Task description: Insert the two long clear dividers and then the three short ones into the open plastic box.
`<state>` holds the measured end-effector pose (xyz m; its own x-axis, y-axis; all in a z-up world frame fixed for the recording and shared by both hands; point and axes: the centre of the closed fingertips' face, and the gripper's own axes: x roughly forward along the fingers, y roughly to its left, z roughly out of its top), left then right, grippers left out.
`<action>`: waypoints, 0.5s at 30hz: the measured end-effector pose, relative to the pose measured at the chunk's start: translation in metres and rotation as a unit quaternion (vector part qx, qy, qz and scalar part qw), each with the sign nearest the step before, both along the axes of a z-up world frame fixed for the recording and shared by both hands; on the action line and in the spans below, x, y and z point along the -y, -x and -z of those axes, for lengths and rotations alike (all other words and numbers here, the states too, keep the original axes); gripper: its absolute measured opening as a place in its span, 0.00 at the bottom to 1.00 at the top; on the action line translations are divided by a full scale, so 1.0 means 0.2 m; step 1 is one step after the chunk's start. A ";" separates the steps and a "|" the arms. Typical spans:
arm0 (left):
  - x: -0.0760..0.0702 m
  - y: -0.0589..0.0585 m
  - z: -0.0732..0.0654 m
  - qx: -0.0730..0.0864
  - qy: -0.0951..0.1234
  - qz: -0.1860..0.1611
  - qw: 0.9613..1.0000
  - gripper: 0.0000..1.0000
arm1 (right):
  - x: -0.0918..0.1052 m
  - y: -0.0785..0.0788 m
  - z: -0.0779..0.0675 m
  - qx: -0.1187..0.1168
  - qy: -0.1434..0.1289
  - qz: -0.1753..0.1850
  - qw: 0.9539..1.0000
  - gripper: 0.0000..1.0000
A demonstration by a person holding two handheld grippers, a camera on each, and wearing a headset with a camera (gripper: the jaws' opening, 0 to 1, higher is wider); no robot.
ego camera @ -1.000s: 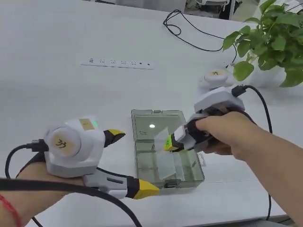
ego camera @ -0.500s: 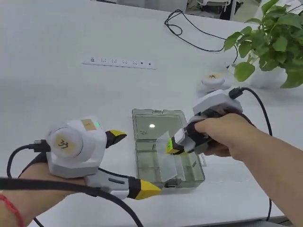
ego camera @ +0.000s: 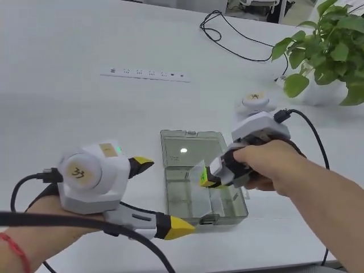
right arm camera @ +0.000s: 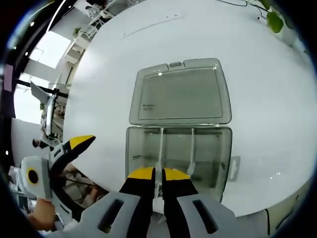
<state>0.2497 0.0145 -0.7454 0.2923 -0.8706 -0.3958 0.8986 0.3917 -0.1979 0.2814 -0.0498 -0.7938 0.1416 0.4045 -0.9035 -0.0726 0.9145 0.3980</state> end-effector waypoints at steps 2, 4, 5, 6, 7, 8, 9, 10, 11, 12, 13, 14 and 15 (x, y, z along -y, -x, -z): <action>0.00 0.00 0.00 -0.001 0.002 -0.002 1.000 0.95 | 0.00 0.00 0.00 0.001 0.000 -0.002 1.000 0.06; 0.00 0.00 0.00 -0.002 0.001 -0.002 1.000 0.95 | -0.01 0.00 0.00 0.002 0.001 -0.004 1.000 0.06; 0.00 0.00 0.00 -0.002 0.002 -0.002 1.000 0.95 | -0.01 0.00 0.00 0.003 0.001 -0.007 1.000 0.06; 0.00 0.00 0.00 -0.003 0.001 -0.002 1.000 0.95 | -0.02 0.00 0.00 0.004 0.001 -0.008 1.000 0.06; 0.00 0.00 0.00 -0.003 0.001 -0.002 1.000 0.95 | -0.02 0.00 0.00 0.006 0.002 -0.008 1.000 0.06; 0.00 0.00 0.01 -0.003 0.001 -0.002 1.000 0.95 | -0.02 0.00 0.00 0.006 0.003 -0.010 1.000 0.06; 0.00 0.00 0.01 -0.003 0.001 -0.002 1.000 0.95 | -0.02 0.00 0.00 0.005 0.003 -0.011 1.000 0.06; 0.00 0.00 0.01 -0.004 0.001 -0.003 1.000 0.95 | -0.02 0.00 0.00 0.005 0.003 -0.008 1.000 0.06; 0.00 0.00 0.01 -0.005 0.001 -0.003 1.000 0.95 | -0.02 -0.01 0.00 0.006 0.004 -0.008 1.000 0.06; 0.00 0.00 0.01 -0.004 0.001 -0.004 1.000 0.94 | -0.01 -0.01 0.00 0.007 0.006 -0.010 1.000 0.06; 0.00 0.00 0.01 -0.004 0.001 -0.004 1.000 0.94 | -0.01 -0.01 0.00 0.007 0.007 -0.010 1.000 0.06; 0.00 0.00 0.00 -0.005 0.002 -0.004 1.000 0.94 | -0.01 0.00 0.00 0.008 0.007 -0.010 1.000 0.06; 0.00 0.00 0.01 -0.005 0.002 -0.004 1.000 0.94 | -0.01 -0.01 0.00 0.009 0.007 -0.011 1.000 0.06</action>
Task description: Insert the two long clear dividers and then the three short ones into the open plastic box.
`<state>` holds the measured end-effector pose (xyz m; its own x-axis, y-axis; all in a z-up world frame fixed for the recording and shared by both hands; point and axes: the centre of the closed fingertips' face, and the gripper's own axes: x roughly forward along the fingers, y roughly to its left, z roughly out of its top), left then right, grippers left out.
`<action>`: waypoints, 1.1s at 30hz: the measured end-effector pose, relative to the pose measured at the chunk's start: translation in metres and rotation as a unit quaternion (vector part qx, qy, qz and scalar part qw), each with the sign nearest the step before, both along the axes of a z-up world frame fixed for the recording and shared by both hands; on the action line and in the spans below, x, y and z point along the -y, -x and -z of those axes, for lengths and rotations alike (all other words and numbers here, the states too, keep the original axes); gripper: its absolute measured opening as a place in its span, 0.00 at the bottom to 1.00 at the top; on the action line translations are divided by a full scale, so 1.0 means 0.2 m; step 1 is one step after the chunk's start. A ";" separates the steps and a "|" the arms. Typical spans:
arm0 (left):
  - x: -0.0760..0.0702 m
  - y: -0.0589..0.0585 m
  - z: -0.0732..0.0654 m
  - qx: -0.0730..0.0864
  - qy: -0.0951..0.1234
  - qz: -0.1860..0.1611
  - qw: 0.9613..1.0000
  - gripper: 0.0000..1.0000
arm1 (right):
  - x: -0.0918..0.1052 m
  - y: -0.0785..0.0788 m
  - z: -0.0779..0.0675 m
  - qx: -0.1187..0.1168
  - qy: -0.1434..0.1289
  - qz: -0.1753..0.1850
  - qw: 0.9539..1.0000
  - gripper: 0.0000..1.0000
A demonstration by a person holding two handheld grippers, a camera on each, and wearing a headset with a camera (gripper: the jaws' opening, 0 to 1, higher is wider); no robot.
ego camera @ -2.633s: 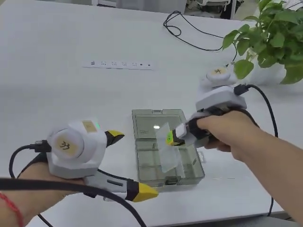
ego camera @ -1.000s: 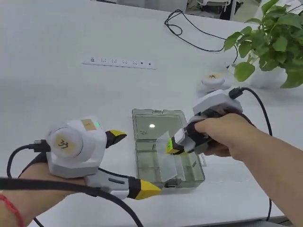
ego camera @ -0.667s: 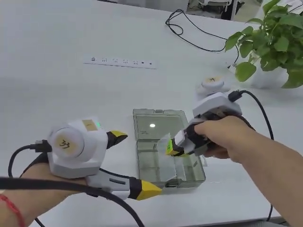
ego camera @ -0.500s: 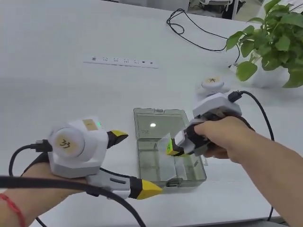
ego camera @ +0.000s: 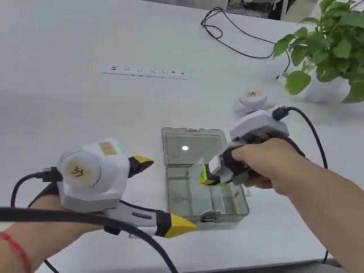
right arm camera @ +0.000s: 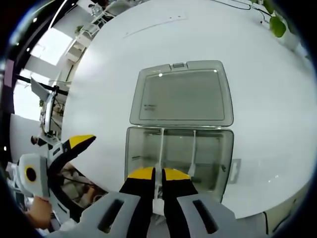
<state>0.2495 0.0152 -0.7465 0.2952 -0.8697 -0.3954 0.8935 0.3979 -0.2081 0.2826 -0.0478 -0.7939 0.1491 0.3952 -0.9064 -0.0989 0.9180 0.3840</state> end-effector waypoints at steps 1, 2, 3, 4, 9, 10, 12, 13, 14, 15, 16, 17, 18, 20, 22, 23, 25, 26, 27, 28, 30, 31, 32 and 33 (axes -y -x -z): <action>0.00 0.00 0.00 0.001 -0.001 0.000 1.000 0.94 | 0.00 0.00 0.00 0.001 0.001 0.000 1.000 0.06; 0.00 0.00 0.00 0.001 -0.001 0.000 1.000 0.95 | 0.00 0.00 0.00 0.002 0.001 -0.001 1.000 0.06; 0.00 0.00 0.00 0.000 0.000 0.000 1.000 0.94 | 0.01 0.00 0.00 0.002 0.001 -0.001 1.000 0.06; 0.00 0.00 0.00 -0.001 0.000 -0.001 1.000 0.94 | 0.01 -0.01 0.01 0.002 0.001 0.000 1.000 0.06; 0.01 0.00 0.00 0.000 -0.001 0.001 1.000 0.94 | 0.01 -0.02 0.01 0.001 0.000 0.000 1.000 0.06; 0.01 0.00 0.01 0.000 -0.003 0.002 1.000 0.94 | 0.01 -0.02 0.01 0.003 0.001 -0.002 1.000 0.06; 0.01 0.00 0.01 -0.001 -0.003 0.003 1.000 0.94 | 0.01 -0.02 0.01 0.005 0.000 -0.003 1.000 0.06; 0.01 0.00 0.01 -0.001 -0.003 0.003 1.000 0.94 | 0.01 -0.02 0.02 0.007 0.001 -0.004 1.000 0.06; 0.01 0.00 0.01 0.000 -0.002 0.003 1.000 0.94 | 0.01 -0.02 0.02 0.007 0.002 -0.004 1.000 0.06; 0.01 0.00 0.01 0.000 -0.002 0.003 1.000 0.94 | 0.01 -0.02 0.02 0.007 0.001 -0.005 1.000 0.06; 0.01 0.00 0.01 -0.001 -0.002 0.003 1.000 0.94 | 0.01 -0.02 0.02 0.008 0.002 -0.006 1.000 0.06; 0.01 0.00 0.01 -0.001 -0.002 0.002 1.000 0.94 | 0.01 -0.02 0.02 0.008 0.002 -0.006 1.000 0.06; 0.01 0.00 0.00 0.000 -0.002 0.002 1.000 0.94 | 0.01 -0.01 0.01 0.008 0.002 -0.006 1.000 0.06; 0.01 0.00 0.00 -0.001 -0.002 0.002 1.000 0.94 | 0.01 -0.01 0.01 0.008 0.001 -0.006 1.000 0.06; 0.01 0.00 0.01 -0.001 -0.003 0.002 1.000 0.94 | 0.01 -0.01 0.01 0.008 0.000 -0.005 1.000 0.06; 0.01 0.00 0.01 -0.001 -0.004 0.002 1.000 0.94 | 0.02 -0.01 0.01 0.008 0.001 -0.005 1.000 0.06; 0.01 0.00 0.01 -0.002 -0.002 0.001 1.000 0.94 | 0.01 -0.01 0.02 0.009 0.000 -0.006 1.000 0.06; 0.01 0.00 0.01 -0.002 -0.002 0.001 1.000 0.94 | 0.01 -0.01 0.02 0.010 0.001 -0.007 1.000 0.06; 0.01 0.00 0.01 -0.003 -0.002 0.001 1.000 0.94 | 0.01 -0.02 0.02 0.010 0.001 -0.007 1.000 0.06; 0.01 0.00 0.01 -0.003 -0.002 0.001 1.000 0.94 | 0.01 -0.01 0.01 0.012 0.001 -0.008 1.000 0.06; 0.01 0.00 0.01 -0.003 -0.002 0.002 1.000 0.94 | 0.01 -0.01 0.01 0.013 0.002 -0.010 1.000 0.06; 0.01 0.00 0.01 -0.003 -0.003 0.002 1.000 0.94 | 0.01 -0.01 0.01 0.013 0.003 -0.010 1.000 0.06; 0.01 0.00 0.02 -0.003 -0.004 0.002 1.000 0.94 | 0.01 -0.01 0.02 0.012 0.003 -0.008 1.000 0.06; 0.01 0.00 0.02 -0.003 -0.003 0.002 1.000 0.94 | 0.01 -0.01 0.02 0.012 0.003 -0.008 1.000 0.06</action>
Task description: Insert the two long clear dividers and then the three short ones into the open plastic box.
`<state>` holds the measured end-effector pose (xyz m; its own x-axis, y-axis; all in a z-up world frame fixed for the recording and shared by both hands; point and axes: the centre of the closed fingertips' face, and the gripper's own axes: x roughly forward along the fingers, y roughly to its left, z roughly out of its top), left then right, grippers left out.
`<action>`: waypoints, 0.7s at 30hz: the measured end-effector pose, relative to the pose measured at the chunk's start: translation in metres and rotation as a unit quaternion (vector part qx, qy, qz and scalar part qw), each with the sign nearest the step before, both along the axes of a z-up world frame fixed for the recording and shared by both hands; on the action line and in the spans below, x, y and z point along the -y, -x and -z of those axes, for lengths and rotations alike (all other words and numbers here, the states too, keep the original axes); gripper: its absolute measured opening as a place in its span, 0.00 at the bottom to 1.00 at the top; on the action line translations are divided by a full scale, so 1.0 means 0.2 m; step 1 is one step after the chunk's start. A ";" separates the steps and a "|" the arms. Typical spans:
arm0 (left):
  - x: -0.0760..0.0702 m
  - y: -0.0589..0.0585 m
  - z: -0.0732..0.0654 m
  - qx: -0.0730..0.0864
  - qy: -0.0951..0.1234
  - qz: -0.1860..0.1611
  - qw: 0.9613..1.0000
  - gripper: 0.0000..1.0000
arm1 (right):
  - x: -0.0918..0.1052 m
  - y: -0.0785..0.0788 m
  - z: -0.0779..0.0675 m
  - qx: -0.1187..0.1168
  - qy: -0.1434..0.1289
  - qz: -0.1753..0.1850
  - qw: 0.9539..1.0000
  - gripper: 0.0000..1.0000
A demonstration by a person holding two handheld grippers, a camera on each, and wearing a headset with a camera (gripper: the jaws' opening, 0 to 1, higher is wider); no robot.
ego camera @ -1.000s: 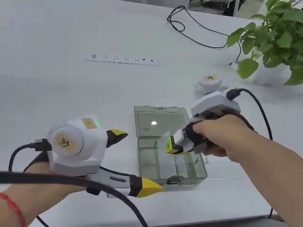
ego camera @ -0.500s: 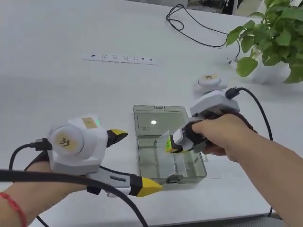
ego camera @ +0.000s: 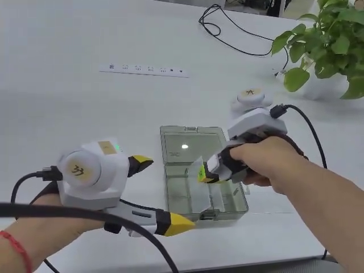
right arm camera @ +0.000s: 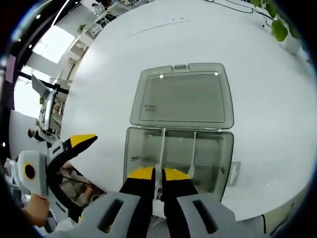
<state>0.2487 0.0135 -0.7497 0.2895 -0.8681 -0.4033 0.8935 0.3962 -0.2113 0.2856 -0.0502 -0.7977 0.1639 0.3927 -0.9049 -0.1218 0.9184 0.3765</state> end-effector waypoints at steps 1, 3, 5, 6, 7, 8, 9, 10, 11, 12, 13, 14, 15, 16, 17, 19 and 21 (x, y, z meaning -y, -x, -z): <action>0.00 0.00 0.00 0.000 0.000 0.000 1.000 0.94 | 0.00 0.00 0.00 0.001 0.001 0.000 1.000 0.06; 0.00 0.00 0.00 0.001 0.000 0.000 1.000 0.94 | -0.01 -0.01 0.00 0.003 0.003 -0.004 1.000 0.06; 0.00 0.00 0.00 0.000 -0.001 0.000 1.000 0.94 | -0.01 -0.01 0.00 0.008 0.009 -0.013 1.000 0.07; -0.01 0.00 0.00 0.000 -0.001 0.001 1.000 0.94 | -0.02 -0.01 0.00 0.009 0.011 -0.016 1.000 0.07; -0.01 0.00 0.01 0.001 -0.002 0.001 1.000 0.94 | -0.02 -0.01 0.00 0.011 0.013 -0.021 1.000 0.07; -0.01 0.00 0.01 0.001 -0.002 0.001 1.000 0.94 | -0.02 -0.01 0.00 0.012 0.015 -0.024 1.000 0.07; -0.01 0.00 0.01 0.000 -0.002 0.001 1.000 0.95 | -0.02 -0.01 0.00 0.013 0.015 -0.026 0.999 0.07; -0.01 0.00 0.01 0.001 -0.002 0.001 1.000 0.95 | -0.01 -0.01 0.00 0.014 0.016 -0.028 0.999 0.07; -0.01 0.01 0.01 0.001 -0.003 0.002 1.000 0.95 | -0.02 -0.02 0.00 0.016 0.018 -0.031 0.999 0.07; -0.01 0.01 0.01 0.001 -0.004 0.003 1.000 0.95 | -0.03 -0.02 0.00 0.018 0.019 -0.033 0.999 0.07; -0.01 0.01 0.01 0.001 -0.004 0.003 1.000 0.95 | -0.03 -0.01 0.00 0.019 0.019 -0.035 0.999 0.07; -0.01 0.01 0.01 0.001 -0.005 0.004 1.000 0.95 | -0.04 -0.01 0.00 0.022 0.020 -0.039 0.999 0.07; -0.01 0.01 0.01 0.001 -0.005 0.004 1.000 0.95 | -0.04 -0.01 0.00 0.023 0.022 -0.042 0.999 0.07; -0.01 0.00 0.01 0.001 -0.005 0.004 1.000 0.95 | -0.05 -0.02 0.00 0.026 0.022 -0.045 0.998 0.07; -0.01 0.00 0.01 0.001 -0.005 0.004 1.000 0.95 | -0.05 -0.02 0.00 0.027 0.022 -0.047 0.998 0.07; -0.01 0.00 0.01 0.002 -0.004 0.005 1.000 0.95 | -0.06 -0.02 0.00 0.030 0.021 -0.050 0.998 0.08; -0.01 0.00 0.01 0.002 -0.004 0.005 1.000 0.95 | -0.07 -0.03 0.01 0.035 0.021 -0.057 0.998 0.08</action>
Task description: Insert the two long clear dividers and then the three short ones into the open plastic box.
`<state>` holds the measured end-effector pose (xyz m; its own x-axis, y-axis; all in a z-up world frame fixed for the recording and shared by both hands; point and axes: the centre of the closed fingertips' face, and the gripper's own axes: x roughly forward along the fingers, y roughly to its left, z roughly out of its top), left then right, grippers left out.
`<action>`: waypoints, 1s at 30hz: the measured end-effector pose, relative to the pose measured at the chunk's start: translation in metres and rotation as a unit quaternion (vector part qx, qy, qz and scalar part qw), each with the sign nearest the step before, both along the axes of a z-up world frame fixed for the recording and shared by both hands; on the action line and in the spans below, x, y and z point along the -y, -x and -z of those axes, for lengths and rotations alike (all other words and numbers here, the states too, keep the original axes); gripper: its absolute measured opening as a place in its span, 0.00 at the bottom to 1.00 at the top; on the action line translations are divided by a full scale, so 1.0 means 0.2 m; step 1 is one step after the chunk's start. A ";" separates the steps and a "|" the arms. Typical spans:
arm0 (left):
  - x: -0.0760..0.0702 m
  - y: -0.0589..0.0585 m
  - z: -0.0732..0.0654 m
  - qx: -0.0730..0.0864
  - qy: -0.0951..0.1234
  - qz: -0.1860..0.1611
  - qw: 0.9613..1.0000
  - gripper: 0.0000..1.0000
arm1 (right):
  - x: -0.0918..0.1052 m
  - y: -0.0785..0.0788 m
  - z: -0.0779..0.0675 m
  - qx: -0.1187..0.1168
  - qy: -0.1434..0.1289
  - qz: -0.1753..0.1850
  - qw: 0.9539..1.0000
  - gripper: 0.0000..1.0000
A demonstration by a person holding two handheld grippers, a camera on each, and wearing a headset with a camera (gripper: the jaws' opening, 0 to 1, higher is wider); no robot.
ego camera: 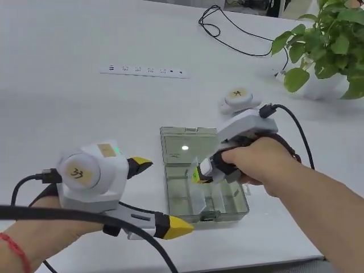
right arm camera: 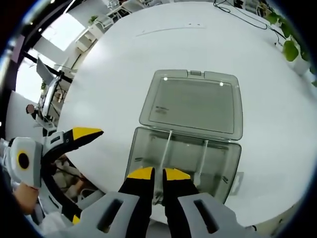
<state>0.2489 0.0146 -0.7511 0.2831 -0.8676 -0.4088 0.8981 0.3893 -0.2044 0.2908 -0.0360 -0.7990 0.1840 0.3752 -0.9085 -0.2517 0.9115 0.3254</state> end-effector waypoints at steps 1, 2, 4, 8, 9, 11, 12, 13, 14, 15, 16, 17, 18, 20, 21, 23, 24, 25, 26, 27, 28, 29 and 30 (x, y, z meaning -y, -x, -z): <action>0.00 0.00 0.00 0.000 0.000 0.000 1.000 0.95 | 0.00 0.00 0.00 0.001 0.000 -0.001 1.000 0.08; 0.00 0.00 0.00 0.000 0.000 -0.001 1.000 0.95 | 0.00 0.00 0.00 0.002 0.000 -0.002 1.000 0.08; 0.00 0.00 0.00 0.000 0.000 0.000 1.000 0.95 | -0.01 0.00 0.01 0.003 -0.002 -0.004 1.000 0.08; 0.00 0.00 0.01 -0.001 -0.003 0.001 1.000 0.95 | -0.02 0.00 0.01 0.007 -0.002 -0.009 1.000 0.07; 0.00 0.00 0.01 -0.001 -0.004 0.001 1.000 0.95 | -0.01 0.00 0.01 0.006 0.001 -0.006 1.000 0.07; 0.01 0.00 0.01 -0.001 -0.002 0.001 1.000 0.95 | 0.00 0.01 0.01 0.008 0.016 0.002 1.000 0.06; 0.01 0.00 0.00 -0.001 -0.002 0.000 1.000 0.95 | -0.01 0.01 0.01 0.008 0.014 0.005 1.000 0.06; 0.01 -0.01 0.00 0.000 -0.001 -0.001 1.000 0.95 | -0.01 0.01 0.01 0.008 0.016 0.009 1.000 0.06; 0.01 -0.01 0.00 0.000 -0.001 -0.001 1.000 0.94 | -0.01 0.01 0.01 0.011 0.021 0.007 1.000 0.06; 0.01 -0.01 0.00 0.000 -0.001 -0.001 1.000 0.94 | -0.01 0.01 0.01 0.012 0.022 0.007 1.000 0.06; 0.01 -0.01 0.00 -0.001 -0.001 -0.001 1.000 0.94 | -0.01 0.01 0.01 0.013 0.025 0.006 1.000 0.06; 0.01 0.00 0.01 -0.001 0.000 0.000 1.000 0.94 | -0.01 0.01 0.01 0.014 0.029 0.004 0.999 0.06; 0.01 0.00 0.01 -0.001 0.000 0.000 1.000 0.94 | -0.01 0.01 0.01 0.015 0.031 0.001 0.999 0.06; 0.01 0.00 0.01 -0.002 -0.001 0.000 1.000 0.94 | -0.01 0.01 0.01 0.017 0.039 -0.004 0.999 0.06; 0.01 0.00 0.01 -0.002 0.000 0.000 1.000 0.94 | -0.02 0.01 0.01 0.018 0.041 -0.006 0.999 0.06; 0.00 0.00 0.01 -0.001 0.001 0.000 1.000 0.94 | -0.01 0.00 0.01 0.020 0.046 -0.011 0.999 0.06; 0.00 -0.01 0.01 -0.002 0.001 0.000 1.000 0.94 | -0.01 0.00 0.01 0.021 0.048 -0.013 0.999 0.06; 0.00 -0.01 0.01 -0.001 0.002 -0.001 1.000 0.94 | -0.01 0.00 0.01 0.022 0.052 -0.015 0.998 0.06; 0.00 -0.01 0.00 -0.001 0.002 -0.001 1.000 0.94 | -0.01 0.00 0.01 0.023 0.053 -0.016 0.998 0.06; 0.00 -0.01 0.00 -0.001 0.003 -0.002 1.000 0.94 | -0.01 0.00 0.01 0.024 0.054 -0.017 0.998 0.06; 0.00 -0.01 0.00 -0.001 0.003 -0.002 1.000 0.94 | -0.01 0.00 0.01 0.024 0.056 -0.019 0.998 0.06; 0.00 -0.01 0.00 -0.001 0.003 -0.002 1.000 0.94 | -0.01 0.00 0.01 0.026 0.059 -0.022 0.998 0.06; 0.00 -0.01 0.00 -0.001 0.004 -0.002 1.000 0.94 | -0.01 0.00 0.01 0.027 0.063 -0.025 0.997 0.06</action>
<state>0.2513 0.0139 -0.7515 0.2866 -0.8691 -0.4030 0.8958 0.3923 -0.2088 0.2899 -0.0332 -0.8002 0.2187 0.2690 -0.9380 -0.3118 0.9301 0.1941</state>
